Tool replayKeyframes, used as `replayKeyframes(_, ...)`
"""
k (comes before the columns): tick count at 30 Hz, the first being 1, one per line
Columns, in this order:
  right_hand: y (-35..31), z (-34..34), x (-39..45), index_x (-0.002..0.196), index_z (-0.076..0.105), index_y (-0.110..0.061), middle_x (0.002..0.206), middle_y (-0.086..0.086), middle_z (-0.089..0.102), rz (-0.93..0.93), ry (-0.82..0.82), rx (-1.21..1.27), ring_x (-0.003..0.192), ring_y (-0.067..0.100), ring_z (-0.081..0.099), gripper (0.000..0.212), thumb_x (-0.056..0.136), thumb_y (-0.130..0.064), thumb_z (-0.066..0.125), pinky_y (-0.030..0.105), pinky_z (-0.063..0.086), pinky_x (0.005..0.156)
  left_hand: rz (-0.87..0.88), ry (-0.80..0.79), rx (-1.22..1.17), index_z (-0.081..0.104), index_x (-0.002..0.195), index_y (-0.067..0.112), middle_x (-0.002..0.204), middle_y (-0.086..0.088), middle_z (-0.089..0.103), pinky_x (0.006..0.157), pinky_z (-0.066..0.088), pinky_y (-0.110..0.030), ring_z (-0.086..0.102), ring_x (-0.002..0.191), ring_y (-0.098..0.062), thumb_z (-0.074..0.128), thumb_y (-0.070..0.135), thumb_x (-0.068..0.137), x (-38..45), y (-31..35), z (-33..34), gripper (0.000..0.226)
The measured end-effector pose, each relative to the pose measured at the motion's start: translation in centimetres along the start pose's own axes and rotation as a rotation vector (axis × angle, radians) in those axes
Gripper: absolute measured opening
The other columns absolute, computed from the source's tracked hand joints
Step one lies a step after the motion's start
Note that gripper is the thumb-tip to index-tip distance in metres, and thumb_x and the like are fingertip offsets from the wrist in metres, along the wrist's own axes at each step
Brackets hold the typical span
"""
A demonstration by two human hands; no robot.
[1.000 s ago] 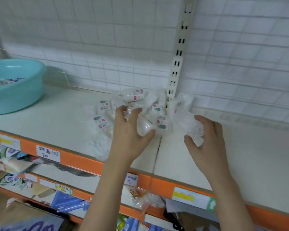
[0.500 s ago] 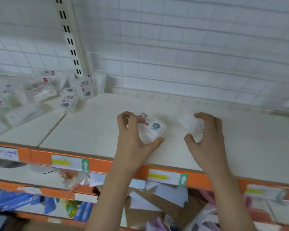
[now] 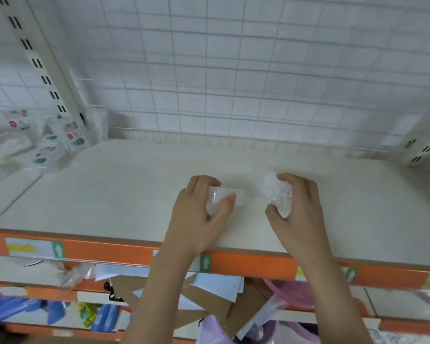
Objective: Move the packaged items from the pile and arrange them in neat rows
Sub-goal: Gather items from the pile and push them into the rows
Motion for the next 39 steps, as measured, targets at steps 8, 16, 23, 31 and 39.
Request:
replayKeyframes(8, 5.4, -5.4, -0.2, 0.121, 0.05, -0.019, 0.115, -0.004, 0.037, 0.04, 0.019, -0.002, 0.088, -0.004, 0.038, 0.054, 0.072, 0.0, 0.063, -0.008, 0.024, 0.078, 0.009, -0.076, 0.043, 0.048, 0.097, 0.006, 0.092, 0.004, 0.04, 0.073, 0.046, -0.035, 0.049, 0.081, -0.019, 0.058, 0.071, 0.055, 1.0, 3.2, 7.3, 0.078)
replayKeyframes(16, 15.3, -18.1, -0.6, 0.119, 0.05, -0.017, 0.116, 0.003, 0.042, -0.024, 0.033, -0.006, 0.088, -0.003, 0.038, 0.054, 0.071, 0.003, 0.063, -0.006, 0.025, 0.079, -0.014, 0.027, 0.213, 0.053, 0.088, 0.006, 0.085, -0.005, 0.053, 0.062, 0.041, -0.035, 0.055, 0.074, -0.037, 0.077, 0.036, 0.067, -0.1, 12.4, 18.1, 0.044)
replayKeyframes(23, 22.6, -28.9, -2.6, 0.121, 0.047, -0.021, 0.117, -0.003, 0.036, 0.014, 0.008, -0.013, 0.084, -0.007, 0.037, 0.054, 0.073, -0.001, 0.063, -0.005, 0.027, 0.077, -0.008, 0.091, 0.236, 0.06, 0.103, 0.011, 0.091, -0.007, 0.063, 0.072, 0.045, -0.04, 0.06, 0.082, -0.036, 0.067, 0.041, 0.068, -3.0, 23.9, 25.7, 0.047)
replayKeyframes(31, 26.5, -33.8, -1.6, 0.122, 0.047, -0.021, 0.117, -0.006, 0.035, 0.014, 0.065, 0.002, 0.101, 0.005, 0.042, 0.055, 0.073, -0.002, 0.064, -0.002, 0.031, 0.08, -0.011, 0.088, 0.087, 0.033, 0.138, 0.033, 0.104, 0.001, 0.056, 0.075, 0.035, -0.023, 0.056, 0.093, -0.021, 0.073, 0.028, 0.075, -1.6, 29.9, 29.1, 0.074)
replayKeyframes(39, 29.0, -37.7, 0.6, 0.123, 0.047, -0.019, 0.119, -0.001, 0.036, -0.019, 0.093, 0.029, 0.097, 0.001, 0.038, 0.054, 0.075, -0.002, 0.063, -0.004, 0.028, 0.078, 0.12, 0.113, 0.165, 0.06, 0.114, 0.024, 0.1, 0.003, 0.065, 0.077, 0.037, -0.023, 0.058, 0.091, -0.024, 0.069, 0.035, 0.071, 1.2, 34.1, 33.2, 0.045)
Point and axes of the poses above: each hand's wrist, its own x-axis towards the middle knuckle, its own z-axis out of the palm, y = z × x, the point moved 7 cm from there along x, towards the middle knuckle
